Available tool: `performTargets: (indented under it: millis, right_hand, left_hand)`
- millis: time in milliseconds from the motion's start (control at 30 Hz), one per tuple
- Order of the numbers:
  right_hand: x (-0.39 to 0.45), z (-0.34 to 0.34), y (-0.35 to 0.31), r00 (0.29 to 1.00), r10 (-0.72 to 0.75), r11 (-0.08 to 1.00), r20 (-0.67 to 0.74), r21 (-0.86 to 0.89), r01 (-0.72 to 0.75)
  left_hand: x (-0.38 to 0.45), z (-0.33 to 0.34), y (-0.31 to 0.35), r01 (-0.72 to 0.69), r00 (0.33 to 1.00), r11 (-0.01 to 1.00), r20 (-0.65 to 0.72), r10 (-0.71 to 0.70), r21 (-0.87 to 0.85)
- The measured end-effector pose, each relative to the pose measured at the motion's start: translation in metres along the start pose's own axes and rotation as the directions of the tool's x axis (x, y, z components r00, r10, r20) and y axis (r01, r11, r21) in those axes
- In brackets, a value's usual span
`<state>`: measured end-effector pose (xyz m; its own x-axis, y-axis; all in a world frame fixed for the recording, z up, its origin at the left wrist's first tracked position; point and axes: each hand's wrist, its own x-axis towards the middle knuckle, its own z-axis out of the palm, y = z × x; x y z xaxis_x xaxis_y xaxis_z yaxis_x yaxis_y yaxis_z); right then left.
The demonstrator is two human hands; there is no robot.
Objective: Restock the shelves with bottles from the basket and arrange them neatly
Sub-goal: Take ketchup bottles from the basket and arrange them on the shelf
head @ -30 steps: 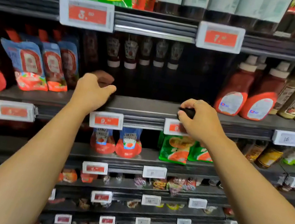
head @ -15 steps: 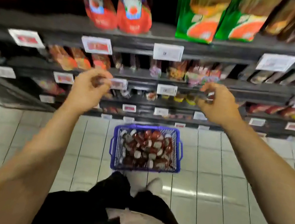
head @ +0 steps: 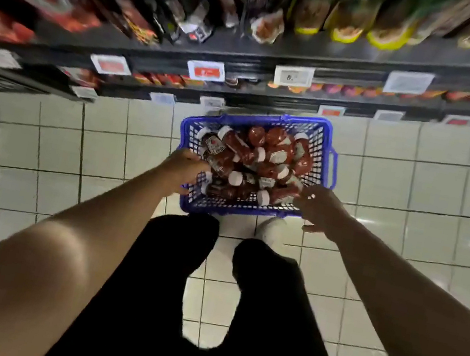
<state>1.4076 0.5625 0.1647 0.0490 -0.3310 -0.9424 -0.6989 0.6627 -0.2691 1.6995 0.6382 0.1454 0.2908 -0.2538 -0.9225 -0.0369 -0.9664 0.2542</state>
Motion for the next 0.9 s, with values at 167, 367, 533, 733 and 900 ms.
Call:
performTargets:
  millis: [167,367,533,733,900]
  right_hand:
    - [0.132,0.072,-0.007,0.976,-0.218,0.855,0.014,-0.479,0.198]
    - [0.262,0.138,-0.031,0.821,-0.565,0.624,0.074,-0.613,0.485]
    - [0.315,0.165,-0.038,0.795,-0.602,0.387,0.073,-0.844,0.371]
    - [0.312,0.159,-0.035,0.811,-0.577,0.756,-0.101,-0.443,0.483]
    - [0.243,0.109,0.003,0.945,-0.328,0.835,0.007,0.470,0.286]
  left_hand:
    - [0.128,0.043,-0.020,0.132,0.991,0.987,-0.007,-0.133,-0.087]
    - [0.254,0.075,-0.043,0.183,0.980,0.917,-0.014,-0.201,-0.355]
    - [0.313,0.087,-0.050,0.037,0.967,0.914,-0.215,-0.134,-0.404]
    - [0.307,0.069,-0.067,0.105,0.994,0.846,0.031,-0.104,-0.522]
    - [0.225,0.052,-0.070,0.220,0.909,0.714,0.405,0.097,-0.665]
